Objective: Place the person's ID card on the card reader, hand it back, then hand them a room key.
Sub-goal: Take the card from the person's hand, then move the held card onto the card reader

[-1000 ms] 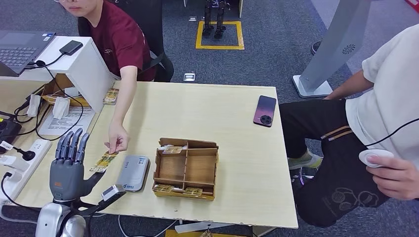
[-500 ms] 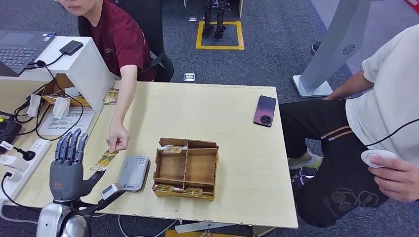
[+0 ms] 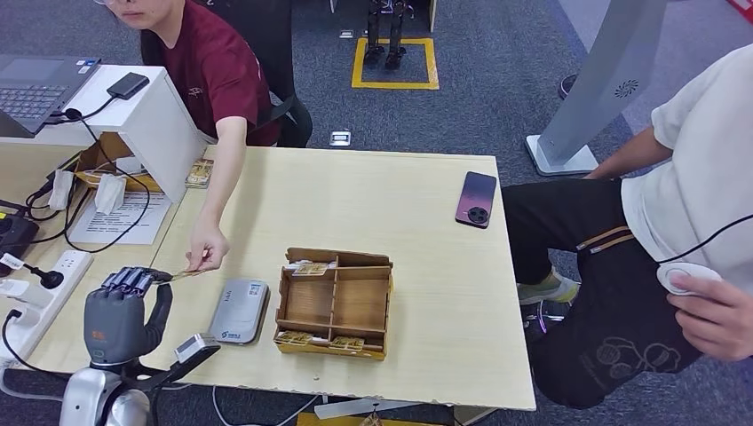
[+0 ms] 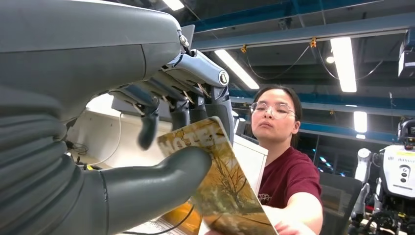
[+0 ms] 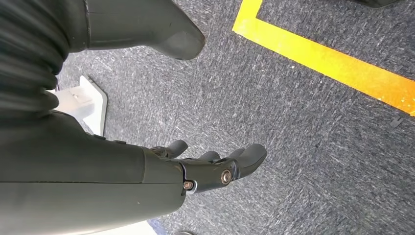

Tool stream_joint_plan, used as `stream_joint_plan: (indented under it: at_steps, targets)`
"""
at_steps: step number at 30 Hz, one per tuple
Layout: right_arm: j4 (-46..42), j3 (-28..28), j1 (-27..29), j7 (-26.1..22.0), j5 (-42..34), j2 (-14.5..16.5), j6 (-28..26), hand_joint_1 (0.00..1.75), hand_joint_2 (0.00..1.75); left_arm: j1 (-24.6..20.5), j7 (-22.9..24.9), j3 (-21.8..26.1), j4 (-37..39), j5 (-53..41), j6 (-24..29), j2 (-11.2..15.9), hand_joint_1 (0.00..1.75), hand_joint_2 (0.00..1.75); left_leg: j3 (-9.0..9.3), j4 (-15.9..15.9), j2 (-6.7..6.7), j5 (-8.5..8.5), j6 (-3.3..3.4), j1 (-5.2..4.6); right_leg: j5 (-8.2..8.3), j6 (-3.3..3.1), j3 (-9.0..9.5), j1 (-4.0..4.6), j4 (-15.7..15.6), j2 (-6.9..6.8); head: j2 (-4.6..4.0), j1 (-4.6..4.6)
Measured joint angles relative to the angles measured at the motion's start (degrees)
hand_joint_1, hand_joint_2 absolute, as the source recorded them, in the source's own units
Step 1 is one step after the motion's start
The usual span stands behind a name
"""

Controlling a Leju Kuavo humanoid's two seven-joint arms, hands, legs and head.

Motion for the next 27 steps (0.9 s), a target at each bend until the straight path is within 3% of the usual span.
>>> stream_joint_plan:
  at_steps: [14,18,21,25,27]
  targets:
    - [0.0,-0.8,-0.1,-0.1,0.6,0.0,0.0,0.0,1.75,1.2,-1.2,-1.8,0.3,5.3,0.0,2.7,1.75,1.75,-0.01,0.0,0.0,0.0,0.0,0.0,0.0,0.0,-0.01,0.0,0.0,0.0,0.01,0.01]
    - [0.0,-1.1,-0.1,-0.1,0.6,0.0,0.0,0.0,1.75,1.3,0.1,-3.6,0.3,11.3,-0.9,3.5,1.75,1.75,0.0,0.0,0.0,0.0,0.0,0.0,0.0,0.0,-0.02,0.0,0.0,0.0,-0.01,0.02]
    - [0.0,-1.3,-0.1,-0.1,0.4,0.0,0.0,0.0,1.75,1.2,2.6,-5.6,0.1,19.3,-6.7,3.8,1.75,1.75,0.01,0.0,0.0,0.0,0.0,0.0,0.0,0.0,-0.01,0.0,0.0,0.0,0.0,0.01]
    - [0.0,-1.9,-0.1,-0.1,0.0,0.0,-0.5,0.0,1.75,0.6,7.3,-7.7,-0.2,32.5,-22.1,4.2,1.75,1.75,0.01,0.0,0.0,0.0,0.0,0.0,0.0,0.0,-0.02,0.0,0.0,0.0,0.0,0.0]
    - [0.0,-2.3,-0.1,-0.1,-0.1,0.1,-0.9,0.0,1.75,0.3,8.8,-8.1,-0.3,37.1,-27.0,4.2,1.75,1.75,0.01,0.0,0.01,0.0,0.0,0.0,0.0,0.0,-0.02,0.0,0.0,0.01,0.01,0.0]
